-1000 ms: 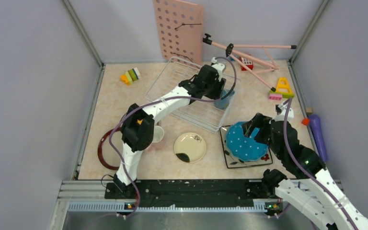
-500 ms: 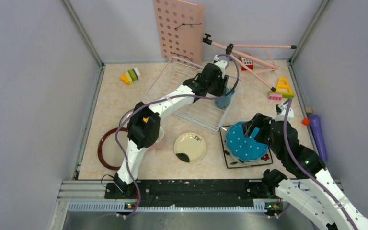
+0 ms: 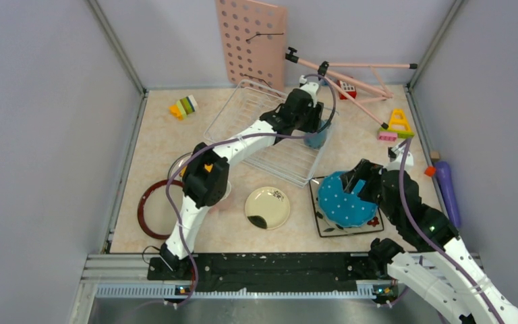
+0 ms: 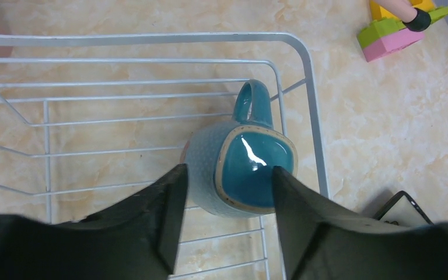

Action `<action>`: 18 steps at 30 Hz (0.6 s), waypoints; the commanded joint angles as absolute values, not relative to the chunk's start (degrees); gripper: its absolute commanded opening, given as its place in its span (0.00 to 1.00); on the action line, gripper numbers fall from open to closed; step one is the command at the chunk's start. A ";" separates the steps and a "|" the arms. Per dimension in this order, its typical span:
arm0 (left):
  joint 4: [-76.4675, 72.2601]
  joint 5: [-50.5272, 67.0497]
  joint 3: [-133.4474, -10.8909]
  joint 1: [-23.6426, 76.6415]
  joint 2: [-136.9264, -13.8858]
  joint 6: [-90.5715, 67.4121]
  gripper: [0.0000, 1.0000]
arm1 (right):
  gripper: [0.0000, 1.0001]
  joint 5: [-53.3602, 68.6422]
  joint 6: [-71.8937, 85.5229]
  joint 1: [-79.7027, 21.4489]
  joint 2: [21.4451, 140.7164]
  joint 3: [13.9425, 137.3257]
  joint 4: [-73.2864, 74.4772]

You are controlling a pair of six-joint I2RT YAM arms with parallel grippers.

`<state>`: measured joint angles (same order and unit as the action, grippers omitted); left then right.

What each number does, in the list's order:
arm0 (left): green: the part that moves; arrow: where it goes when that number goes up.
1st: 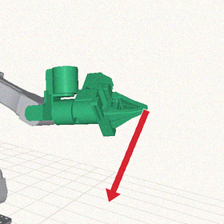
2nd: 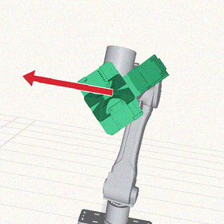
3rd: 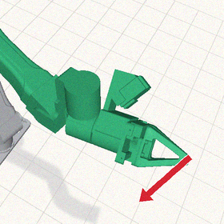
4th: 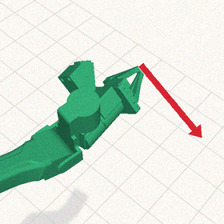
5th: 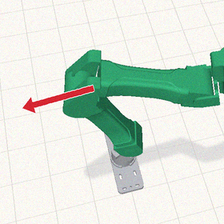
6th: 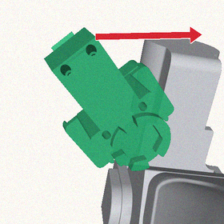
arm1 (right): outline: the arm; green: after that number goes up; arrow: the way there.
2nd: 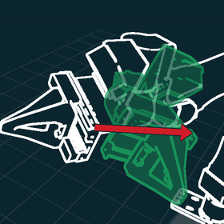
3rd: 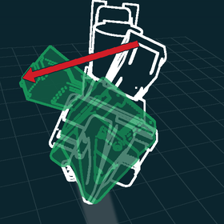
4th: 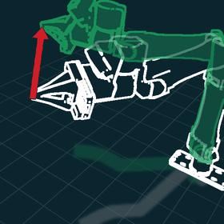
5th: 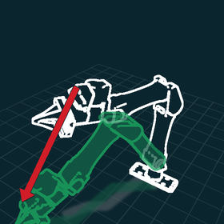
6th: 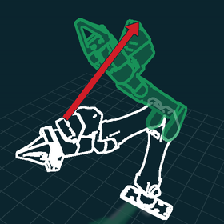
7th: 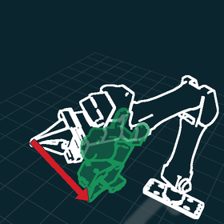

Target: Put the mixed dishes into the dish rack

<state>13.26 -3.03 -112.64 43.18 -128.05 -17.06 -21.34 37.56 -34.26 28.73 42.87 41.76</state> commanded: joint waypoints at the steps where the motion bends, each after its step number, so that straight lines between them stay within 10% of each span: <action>1: 11.15 -3.63 -111.79 42.64 -126.63 -18.44 0.65 | 0.87 -21.67 37.20 -34.10 29.05 45.86 41.92; 18: 15.89 -6.65 -109.03 42.42 -112.84 -22.14 0.98 | 0.96 -33.31 69.84 -34.08 42.23 44.12 65.88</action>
<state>13.91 -3.07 -109.06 42.52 -120.79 -20.58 -30.92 59.48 -34.26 41.71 45.06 59.59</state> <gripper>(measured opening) 0.982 0.963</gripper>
